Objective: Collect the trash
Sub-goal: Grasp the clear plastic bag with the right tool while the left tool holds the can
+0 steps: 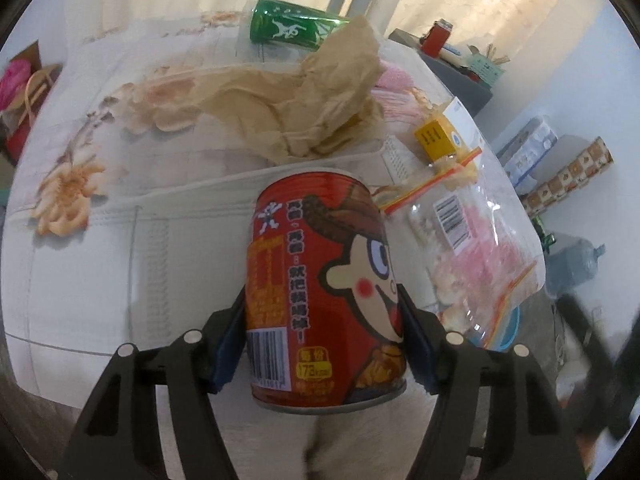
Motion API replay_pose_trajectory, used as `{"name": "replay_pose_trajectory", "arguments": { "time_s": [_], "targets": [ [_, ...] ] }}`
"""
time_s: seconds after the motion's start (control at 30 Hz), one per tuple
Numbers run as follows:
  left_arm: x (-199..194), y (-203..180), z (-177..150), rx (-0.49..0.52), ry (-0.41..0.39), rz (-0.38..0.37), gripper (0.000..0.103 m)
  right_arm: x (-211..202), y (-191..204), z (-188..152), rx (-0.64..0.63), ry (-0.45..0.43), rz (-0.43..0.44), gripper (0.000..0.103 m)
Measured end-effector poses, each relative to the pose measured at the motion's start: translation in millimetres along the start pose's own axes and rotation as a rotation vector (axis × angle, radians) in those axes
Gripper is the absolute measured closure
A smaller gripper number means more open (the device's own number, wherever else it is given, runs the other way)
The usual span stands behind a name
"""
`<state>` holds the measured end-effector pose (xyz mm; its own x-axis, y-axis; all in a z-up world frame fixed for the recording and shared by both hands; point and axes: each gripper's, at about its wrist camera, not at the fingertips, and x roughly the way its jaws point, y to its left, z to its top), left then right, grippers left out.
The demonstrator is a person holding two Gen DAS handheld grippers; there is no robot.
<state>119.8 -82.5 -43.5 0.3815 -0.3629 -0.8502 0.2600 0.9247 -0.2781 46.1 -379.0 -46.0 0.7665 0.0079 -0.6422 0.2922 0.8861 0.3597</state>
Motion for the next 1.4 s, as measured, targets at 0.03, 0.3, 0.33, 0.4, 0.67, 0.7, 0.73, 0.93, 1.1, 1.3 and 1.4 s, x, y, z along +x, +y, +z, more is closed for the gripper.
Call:
{"name": "replay_pose_trajectory", "arguments": {
  "time_s": [0.03, 0.3, 0.33, 0.4, 0.67, 0.7, 0.73, 0.93, 1.1, 1.3, 1.4],
  "targets": [
    [-1.2, 2.1, -1.9, 0.008, -0.005, -0.001, 0.037, 7.9, -1.4, 7.2, 0.009, 0.015, 0.028, 0.009],
    [-3.7, 11.5, -10.0, 0.084, -0.036, -0.027, 0.037, 56.7, -4.9, 56.3, -0.039, 0.113, 0.074, 0.023],
    [-4.3, 13.9, -10.2, 0.085, -0.037, -0.035, 0.037, 60.9, -4.4, 62.0, -0.05, 0.124, 0.089, 0.023],
    [-4.8, 16.8, -10.7, 0.086, -0.039, -0.046, 0.037, 72.1, -6.1, 71.8, -0.061, 0.158, 0.136, 0.023],
    [-7.4, 19.4, -14.8, 0.095, -0.042, -0.063, 0.037, 116.0, -5.3, 71.3, -0.06, 0.345, 0.255, 0.023],
    [-7.9, 19.6, -15.1, 0.094, -0.042, -0.064, 0.037, 114.7, -1.3, 70.1, -0.07, 0.35, 0.259, 0.026],
    [-7.9, 20.0, -15.1, 0.094, -0.043, -0.065, 0.037, 115.6, 1.1, 69.5, -0.074, 0.354, 0.258, 0.03],
    [-7.3, 19.4, -14.8, 0.097, -0.039, -0.061, 0.037, 107.5, 28.4, 53.2, -0.179, 0.367, 0.168, 0.057],
    [-6.2, 15.6, -15.1, 0.103, -0.032, -0.045, 0.038, 97.7, 49.4, 38.3, -0.26, 0.357, 0.096, 0.07],
    [-4.0, 13.3, -16.1, 0.104, -0.029, -0.021, 0.038, 88.1, 59.3, 29.6, -0.296, 0.345, 0.067, 0.089],
    [-3.7, 12.9, -16.6, 0.108, -0.031, -0.016, 0.038, 81.5, 60.2, 26.7, -0.281, 0.33, 0.058, 0.096]
  ]
}}
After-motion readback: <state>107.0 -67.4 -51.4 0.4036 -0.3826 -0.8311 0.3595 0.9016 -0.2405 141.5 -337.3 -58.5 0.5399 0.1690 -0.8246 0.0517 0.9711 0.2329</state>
